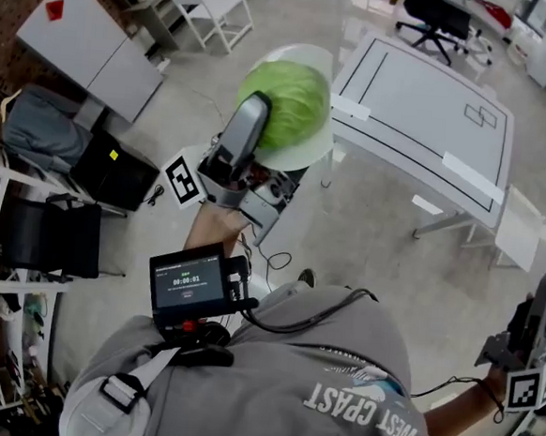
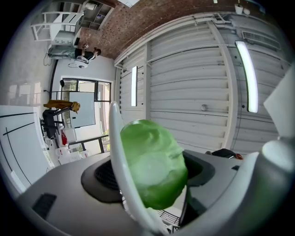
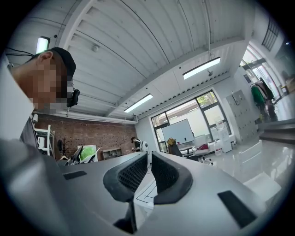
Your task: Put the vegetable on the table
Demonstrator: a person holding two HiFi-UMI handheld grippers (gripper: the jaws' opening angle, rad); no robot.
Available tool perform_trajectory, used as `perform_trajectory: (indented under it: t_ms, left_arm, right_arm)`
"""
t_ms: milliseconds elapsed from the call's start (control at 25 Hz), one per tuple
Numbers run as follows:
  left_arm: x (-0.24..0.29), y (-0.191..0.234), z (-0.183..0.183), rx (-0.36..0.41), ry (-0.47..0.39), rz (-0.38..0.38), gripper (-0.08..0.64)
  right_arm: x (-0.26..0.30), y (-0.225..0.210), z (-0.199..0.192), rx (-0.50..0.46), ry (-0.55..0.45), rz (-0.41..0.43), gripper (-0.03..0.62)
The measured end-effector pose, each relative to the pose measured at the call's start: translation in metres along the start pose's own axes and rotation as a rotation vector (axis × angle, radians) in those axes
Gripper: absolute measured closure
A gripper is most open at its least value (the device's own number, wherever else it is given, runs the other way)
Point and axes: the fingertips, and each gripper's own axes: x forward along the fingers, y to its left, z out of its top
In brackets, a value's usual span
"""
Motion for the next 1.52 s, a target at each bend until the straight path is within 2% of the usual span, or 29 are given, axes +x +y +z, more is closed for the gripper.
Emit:
perform_trajectory:
  t_ms: [160,280,400,480,840,1080,1320,1520]
  left_arm:
    - [-0.009,0.006,0.015,0.027,0.001,0.012,0.19]
    - [-0.006,0.036,0.024,0.029,0.0,0.016,0.19]
    - [0.0,0.051,0.026,0.044,-0.027,0.027,0.19]
    - [0.013,0.056,0.018,0.043,-0.046,0.043,0.19]
    - [0.039,0.071,-0.03,0.064,-0.101,0.055,0.19]
    - [0.082,0.087,-0.075,0.077,-0.117,0.077,0.19]
    - [0.096,0.095,-0.091,0.095,-0.115,0.095,0.19]
    - [0.102,0.108,-0.087,0.09,-0.09,0.1,0.19]
  right_arm:
    - [0.019,-0.004,-0.012,0.008,0.015,0.021,0.58]
    - [0.025,-0.014,-0.015,-0.032,0.023,-0.023,0.578]
    - [0.04,-0.025,-0.009,-0.045,0.038,-0.008,0.556]
    - [0.045,-0.038,0.001,-0.047,0.046,0.021,0.506]
    - [0.05,-0.105,0.007,-0.016,0.054,0.096,0.494]
    - [0.049,-0.168,0.023,0.017,0.086,0.128,0.494]
    - [0.044,-0.195,0.022,0.055,0.087,0.132,0.494]
    - [0.056,-0.206,0.013,0.075,0.082,0.116,0.494]
